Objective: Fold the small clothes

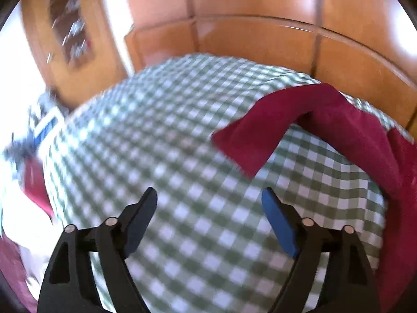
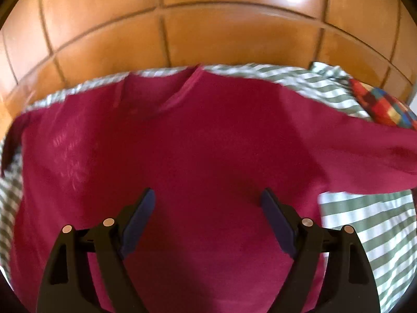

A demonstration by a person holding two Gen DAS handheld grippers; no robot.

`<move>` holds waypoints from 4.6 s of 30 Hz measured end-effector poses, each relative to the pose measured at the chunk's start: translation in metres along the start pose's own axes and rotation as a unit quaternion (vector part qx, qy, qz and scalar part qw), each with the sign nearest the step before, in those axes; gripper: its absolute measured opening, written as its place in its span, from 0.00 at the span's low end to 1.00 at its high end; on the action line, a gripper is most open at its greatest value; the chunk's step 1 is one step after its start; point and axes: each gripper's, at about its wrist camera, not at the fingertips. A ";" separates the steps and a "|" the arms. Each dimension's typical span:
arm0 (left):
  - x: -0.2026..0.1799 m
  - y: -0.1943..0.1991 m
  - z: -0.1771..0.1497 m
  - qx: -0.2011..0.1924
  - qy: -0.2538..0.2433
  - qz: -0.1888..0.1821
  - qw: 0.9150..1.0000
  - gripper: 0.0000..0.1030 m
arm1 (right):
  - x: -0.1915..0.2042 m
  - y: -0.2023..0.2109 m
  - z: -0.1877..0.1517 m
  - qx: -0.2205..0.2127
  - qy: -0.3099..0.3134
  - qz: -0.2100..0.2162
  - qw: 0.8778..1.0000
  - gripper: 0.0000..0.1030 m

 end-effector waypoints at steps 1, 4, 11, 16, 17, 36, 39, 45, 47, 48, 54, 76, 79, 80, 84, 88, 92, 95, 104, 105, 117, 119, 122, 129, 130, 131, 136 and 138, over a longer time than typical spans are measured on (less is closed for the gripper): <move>-0.006 -0.005 0.003 -0.005 -0.015 0.002 1.000 0.80 | 0.008 -0.005 -0.005 0.003 0.003 -0.007 1.000 0.81; -0.031 -0.028 0.016 -0.012 -0.059 0.016 0.998 0.79 | 0.005 -0.009 -0.009 -0.003 -0.003 -0.014 1.000 0.84; -0.031 -0.072 0.034 0.053 -0.047 0.019 0.997 0.06 | 0.003 -0.011 -0.013 -0.002 -0.006 -0.016 1.000 0.88; -0.001 -0.011 0.054 0.021 -0.047 -0.057 0.997 0.05 | 0.003 -0.010 -0.014 -0.003 -0.009 -0.014 1.000 0.88; 0.008 0.002 0.060 0.022 -0.036 -0.083 0.996 0.05 | 0.003 -0.010 -0.014 -0.003 -0.009 -0.014 1.000 0.89; 0.111 -0.099 0.104 0.207 0.148 -0.074 0.964 0.13 | 0.006 -0.009 -0.014 -0.003 -0.006 -0.022 1.000 0.90; 0.117 -0.112 0.099 0.204 0.177 -0.078 0.960 0.37 | 0.006 -0.010 -0.013 -0.002 -0.005 -0.028 1.000 0.92; 0.164 -0.086 0.077 0.145 0.229 -0.104 0.957 0.53 | 0.007 -0.011 -0.012 0.000 -0.004 -0.033 0.999 0.94; 0.170 -0.088 0.065 0.149 0.237 -0.125 0.952 0.51 | 0.008 -0.012 -0.012 0.001 -0.005 -0.035 0.999 0.94; 0.169 -0.090 0.061 0.153 0.237 -0.134 0.950 0.48 | 0.008 -0.012 -0.012 0.001 -0.005 -0.035 0.999 0.94; 0.138 -0.112 0.046 0.157 0.240 -0.146 0.947 0.51 | 0.009 -0.012 -0.012 0.001 -0.002 -0.041 0.999 0.95; 0.081 -0.066 0.049 0.083 0.206 -0.073 0.972 0.30 | 0.004 -0.015 -0.011 0.004 -0.010 -0.034 0.999 0.96; 0.027 -0.025 0.036 0.054 0.140 -0.134 0.980 0.30 | 0.004 -0.015 -0.012 0.003 -0.010 -0.032 0.999 0.96; 0.007 -0.011 0.029 0.045 0.116 -0.159 0.979 0.30 | 0.004 -0.015 -0.012 0.003 -0.011 -0.032 0.999 0.96; -0.088 0.049 -0.017 0.022 0.009 -0.254 0.967 0.45 | 0.004 -0.014 -0.012 0.002 -0.014 -0.028 1.000 0.96; -0.161 0.089 -0.059 0.034 -0.062 -0.320 0.945 0.52 | 0.003 -0.011 -0.012 0.002 -0.019 -0.024 1.000 0.96; -0.210 0.107 -0.099 0.051 -0.117 -0.315 0.940 0.52 | -0.014 0.006 -0.018 0.002 -0.047 -0.010 0.999 0.75; -0.228 0.101 -0.121 0.058 -0.152 -0.295 0.941 0.55 | -0.047 0.029 -0.026 -0.002 -0.072 -0.013 0.997 0.58; -0.237 0.102 -0.131 0.022 -0.168 -0.274 0.947 0.63 | -0.267 0.120 -0.066 -0.066 -0.334 -0.082 0.937 0.58; -0.241 0.101 -0.131 0.021 -0.168 -0.274 0.947 0.63 | -0.283 0.127 -0.067 -0.074 -0.354 -0.089 0.928 0.58; -0.242 0.100 -0.133 0.017 -0.167 -0.267 0.949 0.68 | -0.409 0.098 -0.068 -0.052 -0.483 -0.114 0.867 0.25; -0.242 0.100 -0.133 0.017 -0.168 -0.267 0.949 0.68 | -0.413 0.098 -0.059 -0.049 -0.473 -0.128 0.870 0.06; -0.241 0.100 -0.134 0.016 -0.167 -0.268 0.949 0.68 | -0.425 0.122 -0.053 -0.074 -0.480 -0.159 0.860 0.00; -0.240 0.098 -0.133 0.015 -0.162 -0.272 0.949 0.69 | -0.410 0.136 -0.036 -0.073 -0.430 -0.143 0.888 0.01; -0.240 0.098 -0.133 0.015 -0.161 -0.273 0.948 0.69 | -0.409 0.138 -0.040 -0.083 -0.452 -0.129 0.879 0.21; -0.240 0.098 -0.133 0.015 -0.161 -0.274 0.948 0.69 | -0.409 0.140 -0.045 -0.092 -0.472 -0.119 0.868 0.61; -0.239 0.098 -0.133 0.015 -0.161 -0.274 0.948 0.69 | -0.410 0.134 -0.061 -0.082 -0.479 -0.128 0.864 0.64; -0.240 0.098 -0.133 0.014 -0.161 -0.273 0.948 0.69 | -0.416 0.119 -0.057 -0.068 -0.478 -0.122 0.867 0.61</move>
Point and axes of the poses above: each gripper's, at about its wrist camera, not at the fingertips, and y roughly against the way its jaws point, x to its left, z to its top, and after that the axes turned 3 degrees about y, right-handed
